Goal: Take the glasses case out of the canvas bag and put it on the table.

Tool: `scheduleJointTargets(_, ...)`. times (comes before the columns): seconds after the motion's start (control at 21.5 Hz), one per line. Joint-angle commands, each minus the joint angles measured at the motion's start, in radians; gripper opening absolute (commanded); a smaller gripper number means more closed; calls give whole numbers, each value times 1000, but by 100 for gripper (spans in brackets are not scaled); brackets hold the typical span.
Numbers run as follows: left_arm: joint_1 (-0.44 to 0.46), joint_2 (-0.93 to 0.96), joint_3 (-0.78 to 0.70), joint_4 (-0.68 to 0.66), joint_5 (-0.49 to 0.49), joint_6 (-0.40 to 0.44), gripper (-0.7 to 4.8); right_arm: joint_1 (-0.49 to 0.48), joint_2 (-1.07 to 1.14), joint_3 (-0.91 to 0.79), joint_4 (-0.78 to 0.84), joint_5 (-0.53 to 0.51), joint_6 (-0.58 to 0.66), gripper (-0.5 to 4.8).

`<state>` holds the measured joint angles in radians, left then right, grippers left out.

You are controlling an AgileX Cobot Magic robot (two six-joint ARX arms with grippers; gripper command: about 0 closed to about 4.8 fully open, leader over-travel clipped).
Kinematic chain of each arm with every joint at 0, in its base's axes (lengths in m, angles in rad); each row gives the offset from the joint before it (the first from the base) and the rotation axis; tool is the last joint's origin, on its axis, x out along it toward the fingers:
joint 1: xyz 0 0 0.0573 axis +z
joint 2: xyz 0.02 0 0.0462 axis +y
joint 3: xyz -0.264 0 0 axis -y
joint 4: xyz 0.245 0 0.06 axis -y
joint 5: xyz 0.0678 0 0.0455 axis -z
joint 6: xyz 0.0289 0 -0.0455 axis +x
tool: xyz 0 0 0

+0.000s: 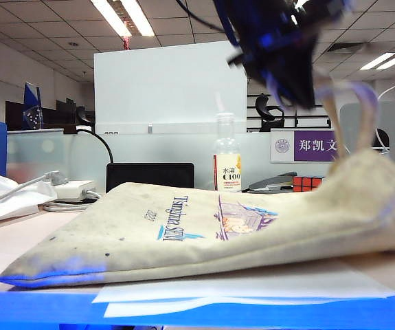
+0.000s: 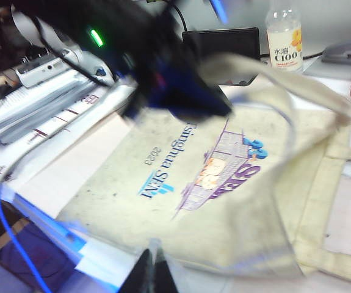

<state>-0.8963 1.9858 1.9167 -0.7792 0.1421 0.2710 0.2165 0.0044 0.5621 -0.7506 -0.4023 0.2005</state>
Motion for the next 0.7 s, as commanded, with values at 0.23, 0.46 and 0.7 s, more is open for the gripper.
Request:
scheduleJointTargets(0.23, 71, -207, 2, -103, 157, -161, -6, -3, 4, 2, 38, 15, -19, -7)
scheduleJointTargets(0.46, 99, -314, 2, -167, 297, -286, -6, -3, 24, 2, 108, -38, -45, -7)
scheduleJointTargets(0.7, 89, -391, 2, -261, 397, -313, -6, -3, 196, 4, 163, -148, -45, -7)
